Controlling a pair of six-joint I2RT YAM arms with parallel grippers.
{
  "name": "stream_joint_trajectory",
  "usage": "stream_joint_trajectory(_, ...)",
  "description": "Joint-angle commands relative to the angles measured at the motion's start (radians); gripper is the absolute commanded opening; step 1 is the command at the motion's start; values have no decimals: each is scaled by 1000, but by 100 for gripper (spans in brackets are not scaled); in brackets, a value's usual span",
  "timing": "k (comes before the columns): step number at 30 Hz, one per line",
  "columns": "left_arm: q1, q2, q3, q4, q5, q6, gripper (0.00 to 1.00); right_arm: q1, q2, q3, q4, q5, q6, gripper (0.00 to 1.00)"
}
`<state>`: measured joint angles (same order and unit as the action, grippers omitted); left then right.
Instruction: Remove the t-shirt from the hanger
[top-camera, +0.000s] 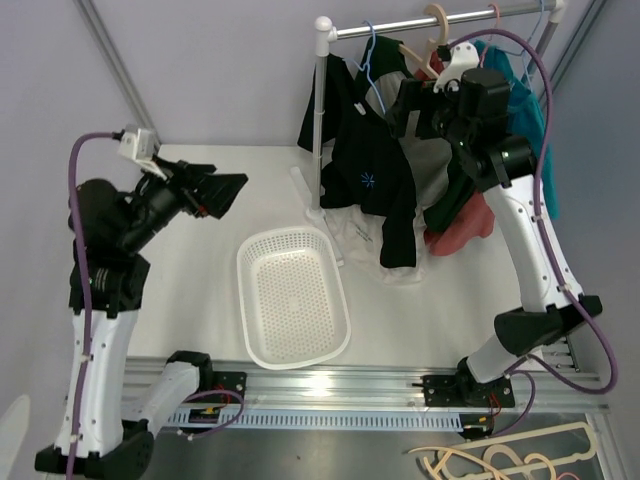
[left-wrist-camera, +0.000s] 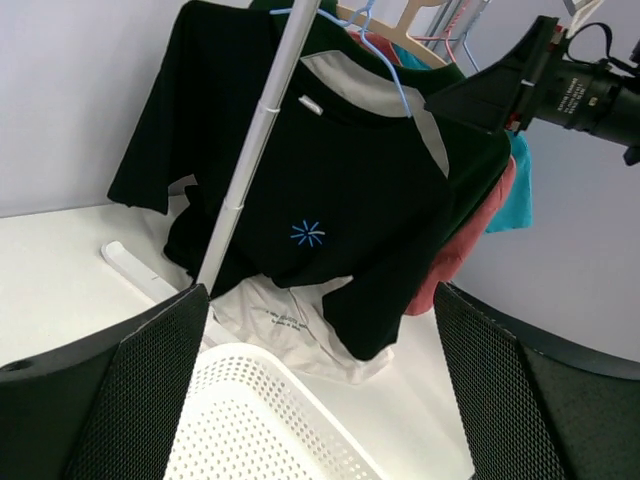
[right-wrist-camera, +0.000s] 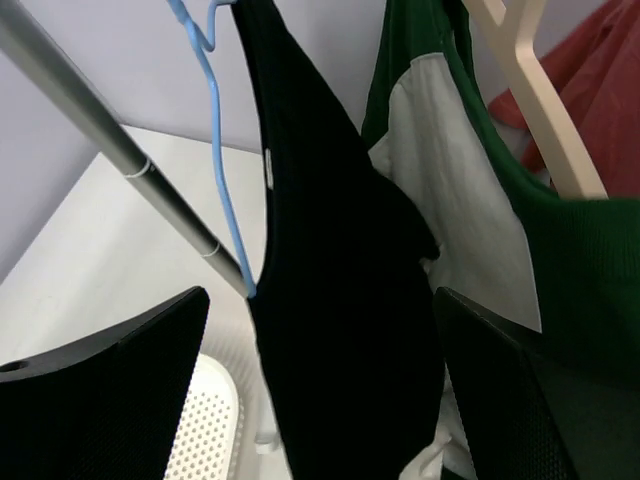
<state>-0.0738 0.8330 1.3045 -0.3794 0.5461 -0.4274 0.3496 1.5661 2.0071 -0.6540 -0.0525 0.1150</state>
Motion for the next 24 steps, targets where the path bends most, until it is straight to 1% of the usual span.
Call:
stream_joint_trajectory(1,-64,72,114,-26,-84,55,99,0,64,110,22,-12,-75,99)
stream_joint_trajectory(3,-118,110,160,-58,-127,87,99,0,101,163,28,-24,-80,98)
stream_joint_trajectory(4,-135,151,177,-73,-167,98,100,-1,133,183,28,-47,-83,97)
stream_joint_trajectory(6,-182,193,234,-98,-202,124,99,-1,163,231,28,-85,-90,96)
stream_joint_trajectory(8,-219,233,249,-110,-242,134,99,0,190,249,36,-113,-95,95)
stream_joint_trajectory(9,-225,242,256,-108,-247,134,99,0,196,269,36,-124,-97,94)
stream_joint_trajectory(14,-244,278,266,-87,-267,124,100,2,256,335,31,-142,-101,93)
stream_joint_trajectory(21,-267,307,263,-62,-298,121,100,2,322,375,91,-213,-95,91)
stream_joint_trajectory(24,-276,319,269,-55,-308,119,100,2,354,394,108,-225,-84,89)
